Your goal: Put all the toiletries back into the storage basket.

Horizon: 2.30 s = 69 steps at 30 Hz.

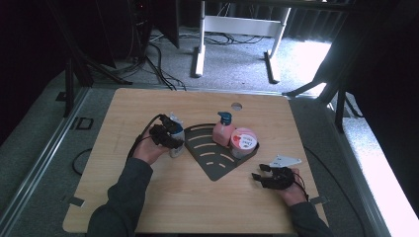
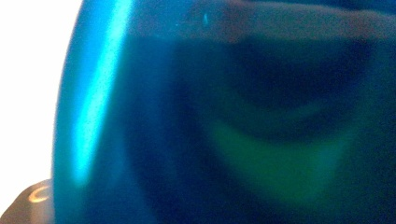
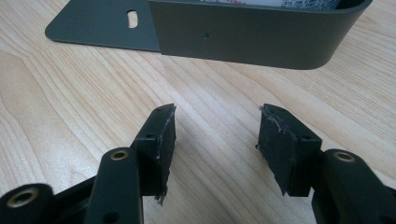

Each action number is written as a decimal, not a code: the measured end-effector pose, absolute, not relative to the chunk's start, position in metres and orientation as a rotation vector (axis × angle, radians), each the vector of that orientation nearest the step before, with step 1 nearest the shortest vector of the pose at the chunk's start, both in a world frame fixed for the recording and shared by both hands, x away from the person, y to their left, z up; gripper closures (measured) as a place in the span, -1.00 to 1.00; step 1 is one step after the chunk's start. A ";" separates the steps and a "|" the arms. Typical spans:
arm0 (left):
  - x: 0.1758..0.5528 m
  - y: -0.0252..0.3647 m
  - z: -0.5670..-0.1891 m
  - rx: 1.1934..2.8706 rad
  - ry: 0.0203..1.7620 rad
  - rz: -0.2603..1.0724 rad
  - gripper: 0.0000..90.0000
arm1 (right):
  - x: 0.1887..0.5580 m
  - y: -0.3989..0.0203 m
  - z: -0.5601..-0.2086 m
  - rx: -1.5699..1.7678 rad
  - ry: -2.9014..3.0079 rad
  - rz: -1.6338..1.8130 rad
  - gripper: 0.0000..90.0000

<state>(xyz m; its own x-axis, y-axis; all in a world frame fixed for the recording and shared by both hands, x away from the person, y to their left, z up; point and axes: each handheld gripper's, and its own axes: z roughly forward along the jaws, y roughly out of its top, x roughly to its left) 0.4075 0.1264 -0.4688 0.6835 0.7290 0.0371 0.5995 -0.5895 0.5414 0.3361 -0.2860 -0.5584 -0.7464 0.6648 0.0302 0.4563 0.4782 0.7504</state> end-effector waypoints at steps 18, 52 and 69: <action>0.404 0.129 -0.453 2.382 1.015 0.386 0.22 | 0.336 -0.286 -0.558 0.957 2.462 1.131 0.02; 0.405 0.117 -0.435 2.339 0.997 0.433 0.22 | 0.336 -0.286 -0.558 0.956 2.463 1.131 0.02; 0.410 0.106 -0.435 2.321 1.001 0.452 0.22 | 0.336 -0.286 -0.558 0.955 2.464 1.131 0.02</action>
<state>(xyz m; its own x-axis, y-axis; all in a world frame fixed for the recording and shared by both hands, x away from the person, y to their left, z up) 0.4099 0.1064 -0.4351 0.6633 0.7439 0.0815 0.5528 -0.5605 0.6167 0.3363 -0.2862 -0.5584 -0.7475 0.6636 0.0304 0.4556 0.4789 0.7504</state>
